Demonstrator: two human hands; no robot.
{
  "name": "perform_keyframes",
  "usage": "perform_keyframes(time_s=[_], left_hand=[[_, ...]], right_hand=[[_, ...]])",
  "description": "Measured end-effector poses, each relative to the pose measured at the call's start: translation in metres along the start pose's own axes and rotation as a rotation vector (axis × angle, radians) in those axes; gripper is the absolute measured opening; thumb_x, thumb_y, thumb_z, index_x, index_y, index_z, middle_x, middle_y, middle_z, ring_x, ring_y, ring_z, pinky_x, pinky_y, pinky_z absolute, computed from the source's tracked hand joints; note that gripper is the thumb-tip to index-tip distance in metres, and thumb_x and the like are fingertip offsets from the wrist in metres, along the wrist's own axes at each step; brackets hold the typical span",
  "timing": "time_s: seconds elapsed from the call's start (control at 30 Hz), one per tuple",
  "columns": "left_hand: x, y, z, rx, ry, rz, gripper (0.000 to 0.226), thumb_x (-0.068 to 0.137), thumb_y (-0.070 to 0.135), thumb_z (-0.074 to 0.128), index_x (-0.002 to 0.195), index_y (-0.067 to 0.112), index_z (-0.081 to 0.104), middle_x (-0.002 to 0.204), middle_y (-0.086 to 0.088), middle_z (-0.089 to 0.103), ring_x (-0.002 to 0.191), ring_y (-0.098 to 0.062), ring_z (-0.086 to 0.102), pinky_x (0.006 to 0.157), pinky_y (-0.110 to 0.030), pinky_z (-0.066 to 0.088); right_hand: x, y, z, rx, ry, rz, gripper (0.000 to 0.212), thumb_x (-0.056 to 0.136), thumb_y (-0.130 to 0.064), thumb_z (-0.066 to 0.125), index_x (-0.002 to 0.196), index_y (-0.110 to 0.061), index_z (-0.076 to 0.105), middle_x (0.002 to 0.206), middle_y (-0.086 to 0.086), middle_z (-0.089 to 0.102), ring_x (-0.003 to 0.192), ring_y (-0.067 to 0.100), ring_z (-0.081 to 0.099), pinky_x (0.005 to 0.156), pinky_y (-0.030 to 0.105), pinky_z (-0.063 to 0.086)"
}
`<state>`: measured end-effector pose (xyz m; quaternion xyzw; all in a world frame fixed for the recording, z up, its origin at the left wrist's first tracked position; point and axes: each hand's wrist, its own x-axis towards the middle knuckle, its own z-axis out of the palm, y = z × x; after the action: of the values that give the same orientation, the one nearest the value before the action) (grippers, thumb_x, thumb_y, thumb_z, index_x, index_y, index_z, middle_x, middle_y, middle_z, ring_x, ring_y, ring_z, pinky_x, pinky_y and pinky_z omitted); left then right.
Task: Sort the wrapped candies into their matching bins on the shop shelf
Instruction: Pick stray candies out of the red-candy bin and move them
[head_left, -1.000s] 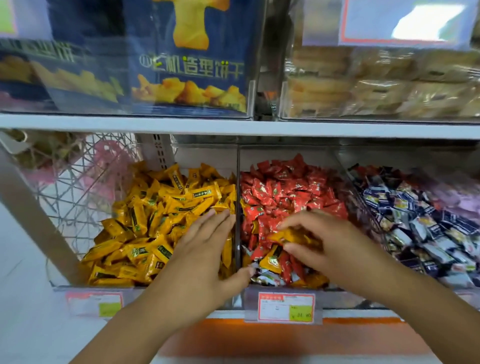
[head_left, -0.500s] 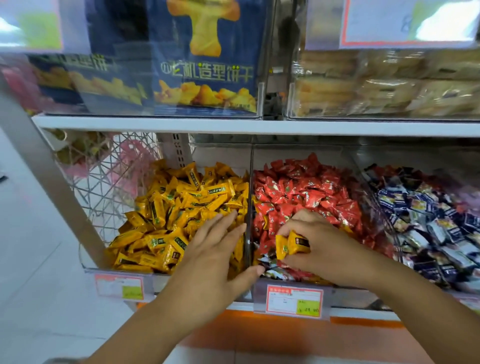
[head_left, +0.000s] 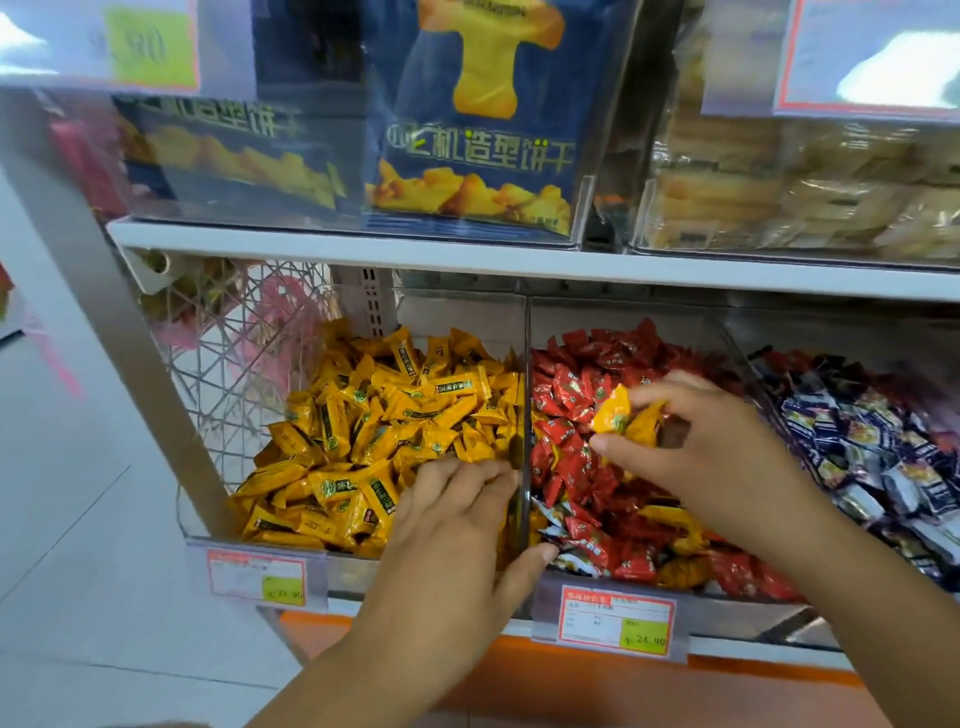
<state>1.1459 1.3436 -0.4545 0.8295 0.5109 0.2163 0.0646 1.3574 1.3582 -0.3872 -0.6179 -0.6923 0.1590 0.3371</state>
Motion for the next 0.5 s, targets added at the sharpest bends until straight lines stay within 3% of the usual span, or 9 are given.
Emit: perform_keyframes(time_s=[0.1,0.17,0.23,0.3,0.4,0.43,0.5], left_hand=[[-0.001,0.001,-0.002,-0.013,0.020,0.000,0.066,0.086,0.067,0.038,0.130,0.022,0.058,0.113,0.012,0.057,0.103,-0.010,0.045,0.084,-0.026,0.041],[-0.002,0.002,-0.005,-0.011,-0.023,-0.032,0.069,0.088,0.073,0.031,0.143,0.032,0.041,0.109,0.019,0.046,0.106,-0.006,0.045,0.085,-0.022,0.030],[-0.004,-0.002,-0.003,0.023,-0.029,-0.019,0.072,0.086,0.077,0.023,0.145,0.037,0.034,0.101,0.024,0.037,0.105,-0.003,0.044,0.082,-0.021,0.025],[-0.003,-0.001,-0.004,0.011,-0.042,-0.028,0.081,0.079,0.080,0.014,0.145,0.037,0.035,0.098,0.027,0.037,0.104,-0.001,0.045,0.082,-0.022,0.025],[-0.006,-0.004,-0.002,-0.005,-0.053,-0.005,0.084,0.076,0.080,0.008,0.145,0.040,0.034,0.096,0.031,0.040,0.102,-0.001,0.048,0.084,-0.023,0.028],[-0.006,-0.005,-0.001,-0.009,-0.043,0.001,0.082,0.078,0.080,0.011,0.144,0.039,0.037,0.094,0.031,0.041,0.098,-0.001,0.050,0.083,-0.024,0.031],[-0.005,-0.007,0.002,-0.008,-0.024,0.009,0.074,0.084,0.078,0.019,0.137,0.034,0.049,0.087,0.031,0.042,0.087,-0.003,0.055,0.077,-0.025,0.036]], right_hand=[[0.021,-0.023,0.014,0.237,0.084,-0.043,0.025,0.073,-0.041,0.077,0.096,-0.044,0.069,0.098,-0.016,0.064,0.092,0.004,0.062,0.088,0.029,0.048],[0.035,-0.031,0.029,0.330,-0.063,-0.063,0.049,0.070,-0.044,0.078,0.115,-0.047,0.061,0.112,-0.010,0.066,0.102,0.008,0.063,0.094,0.037,0.051],[0.041,-0.031,0.035,0.384,-0.245,-0.003,0.067,0.077,-0.028,0.078,0.134,-0.043,0.047,0.123,0.001,0.061,0.107,0.009,0.062,0.095,0.030,0.051],[0.041,-0.024,0.022,0.282,-0.253,-0.030,0.055,0.087,-0.015,0.069,0.130,-0.043,0.048,0.119,-0.004,0.061,0.104,0.000,0.061,0.087,0.014,0.048],[0.029,-0.009,0.005,0.012,-0.216,-0.103,0.026,0.094,-0.018,0.059,0.097,-0.044,0.065,0.096,-0.022,0.065,0.081,-0.014,0.059,0.067,0.002,0.043],[0.023,-0.006,0.006,-0.037,-0.259,-0.119,0.024,0.095,-0.020,0.058,0.097,-0.042,0.067,0.099,-0.023,0.065,0.082,-0.015,0.057,0.069,0.003,0.042],[0.018,0.007,0.022,-0.195,-0.341,-0.191,0.027,0.097,-0.026,0.053,0.119,-0.040,0.062,0.125,-0.023,0.057,0.111,-0.012,0.046,0.098,0.014,0.038]])
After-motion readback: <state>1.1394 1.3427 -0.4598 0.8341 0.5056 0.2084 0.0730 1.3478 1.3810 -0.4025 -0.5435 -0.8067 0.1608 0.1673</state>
